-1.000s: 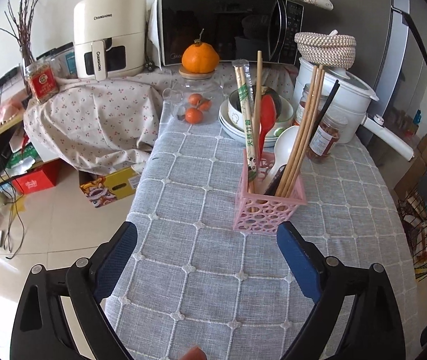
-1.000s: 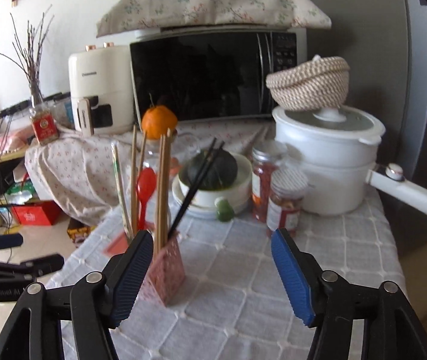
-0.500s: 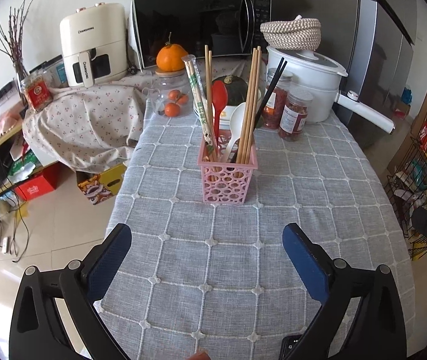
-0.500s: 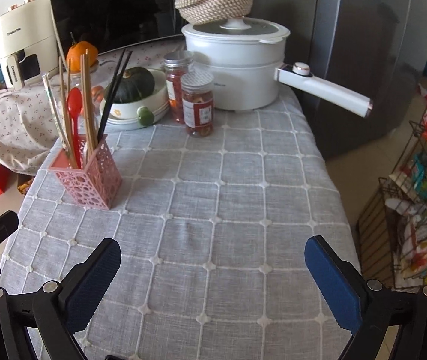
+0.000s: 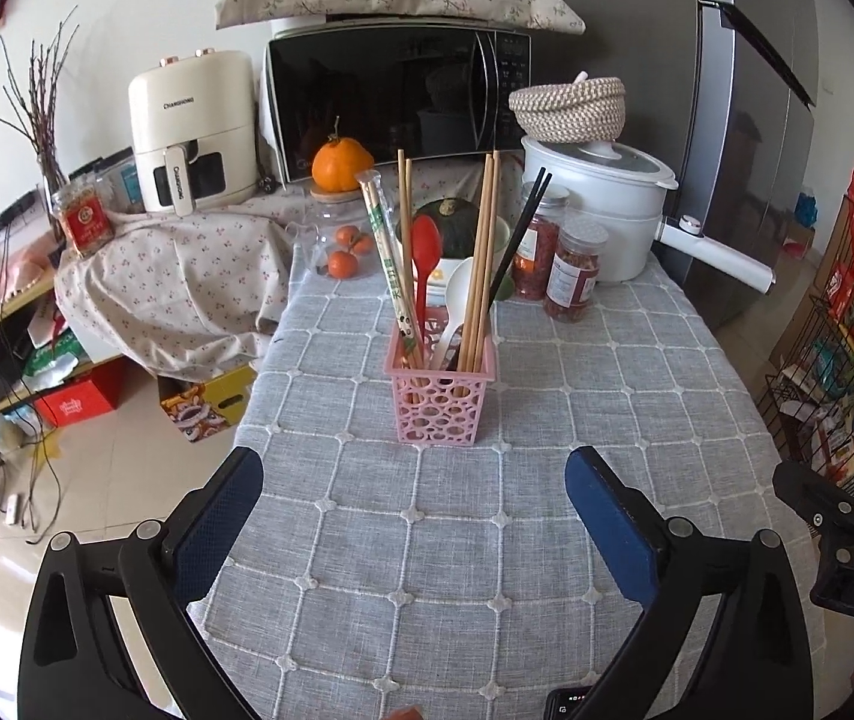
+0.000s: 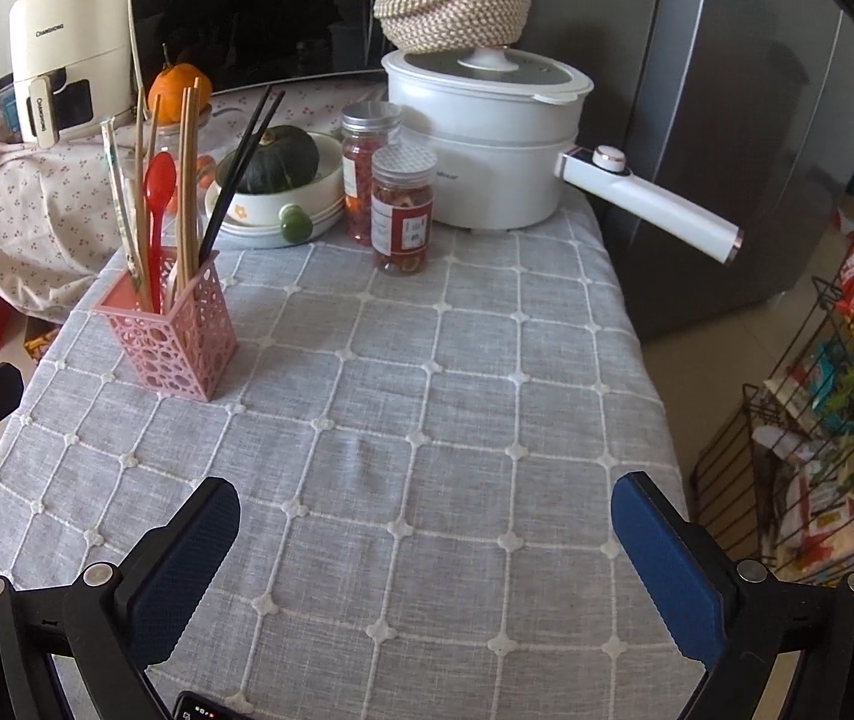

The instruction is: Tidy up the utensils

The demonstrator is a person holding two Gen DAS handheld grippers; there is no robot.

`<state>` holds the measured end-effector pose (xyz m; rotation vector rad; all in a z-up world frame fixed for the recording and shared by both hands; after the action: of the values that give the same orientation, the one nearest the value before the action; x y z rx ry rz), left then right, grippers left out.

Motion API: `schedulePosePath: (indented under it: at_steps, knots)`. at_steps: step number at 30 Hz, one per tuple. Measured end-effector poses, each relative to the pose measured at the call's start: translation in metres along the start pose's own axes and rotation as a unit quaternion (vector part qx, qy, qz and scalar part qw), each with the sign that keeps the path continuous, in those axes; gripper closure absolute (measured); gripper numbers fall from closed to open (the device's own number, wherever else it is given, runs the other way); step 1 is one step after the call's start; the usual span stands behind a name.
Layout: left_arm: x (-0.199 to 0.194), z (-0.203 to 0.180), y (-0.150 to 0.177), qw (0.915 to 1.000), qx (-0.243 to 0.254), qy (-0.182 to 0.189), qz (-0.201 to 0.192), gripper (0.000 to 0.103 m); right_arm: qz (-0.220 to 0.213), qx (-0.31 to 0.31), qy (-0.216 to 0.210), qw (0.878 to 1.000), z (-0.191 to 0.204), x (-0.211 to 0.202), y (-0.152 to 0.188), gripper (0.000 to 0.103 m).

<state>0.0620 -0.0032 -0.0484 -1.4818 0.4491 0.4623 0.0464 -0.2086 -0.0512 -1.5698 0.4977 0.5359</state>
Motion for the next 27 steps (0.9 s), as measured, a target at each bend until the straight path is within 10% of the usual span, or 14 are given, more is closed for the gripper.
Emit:
schedulePosePath:
  at_steps: [27]
  knots:
    - [0.004,0.0,0.005,0.9999,0.001,0.005,0.01,0.001,0.013,0.018,0.004,1.0,-0.001,0.013,0.003,0.001]
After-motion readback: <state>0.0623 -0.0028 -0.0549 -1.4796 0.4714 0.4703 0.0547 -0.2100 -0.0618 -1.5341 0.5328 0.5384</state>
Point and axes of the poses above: each gripper's, at about its wrist camera, not at the fingertips, and x roughly the way its jaws point, z to its left, y to its underside, the point moved 9 cm from there along x, roughly the way its jaws point, and after that the axes turned 10 degrees about -z, right-handed, at the moved point
